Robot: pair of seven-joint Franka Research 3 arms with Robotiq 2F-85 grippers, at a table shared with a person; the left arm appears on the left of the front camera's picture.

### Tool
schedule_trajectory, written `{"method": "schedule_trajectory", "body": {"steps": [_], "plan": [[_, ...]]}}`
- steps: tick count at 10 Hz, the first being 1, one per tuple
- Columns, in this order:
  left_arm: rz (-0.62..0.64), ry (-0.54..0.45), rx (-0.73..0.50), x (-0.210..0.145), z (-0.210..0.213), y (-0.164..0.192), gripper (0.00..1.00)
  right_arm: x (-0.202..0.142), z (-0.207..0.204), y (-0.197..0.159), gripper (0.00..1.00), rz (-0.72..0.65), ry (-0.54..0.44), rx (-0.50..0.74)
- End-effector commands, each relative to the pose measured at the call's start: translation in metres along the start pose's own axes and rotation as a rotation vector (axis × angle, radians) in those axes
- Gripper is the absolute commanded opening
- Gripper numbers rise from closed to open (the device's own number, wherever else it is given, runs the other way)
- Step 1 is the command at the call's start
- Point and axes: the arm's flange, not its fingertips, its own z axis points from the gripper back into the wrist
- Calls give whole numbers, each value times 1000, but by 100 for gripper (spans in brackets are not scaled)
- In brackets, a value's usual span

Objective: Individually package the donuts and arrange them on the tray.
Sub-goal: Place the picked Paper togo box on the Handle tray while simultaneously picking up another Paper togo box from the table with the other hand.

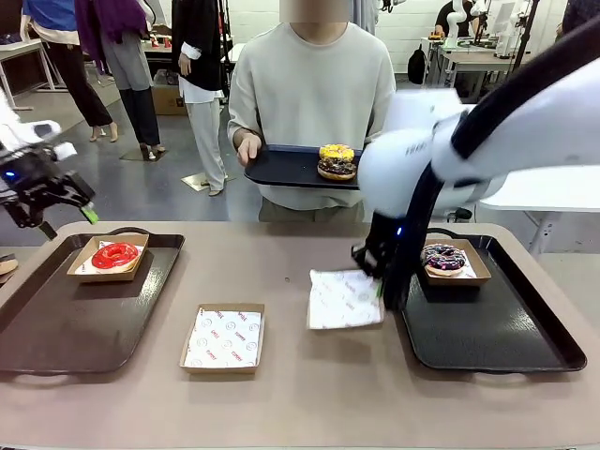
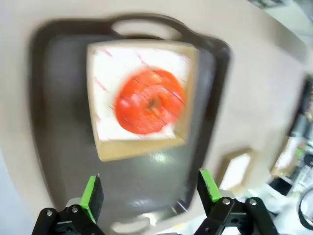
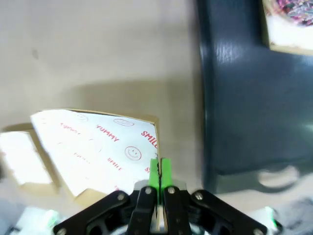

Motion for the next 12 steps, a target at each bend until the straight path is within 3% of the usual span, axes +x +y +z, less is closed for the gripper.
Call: {"method": "schedule_trajectory", "body": {"steps": [1, 5, 8, 12], "plan": [[-43, 5, -273, -43, 29, 37, 100, 19, 47, -4, 0, 5, 7, 3], [4, -99, -686, -104, 52, 117, 100, 80, 102, 7, 0, -18, 4, -22], [55, -164, -818, -124, 42, 170, 100, 128, 103, 23, 0, -4, -9, -22], [53, -305, -815, -143, 36, 184, 100, 176, 96, 38, 0, 6, -28, -26]]}}
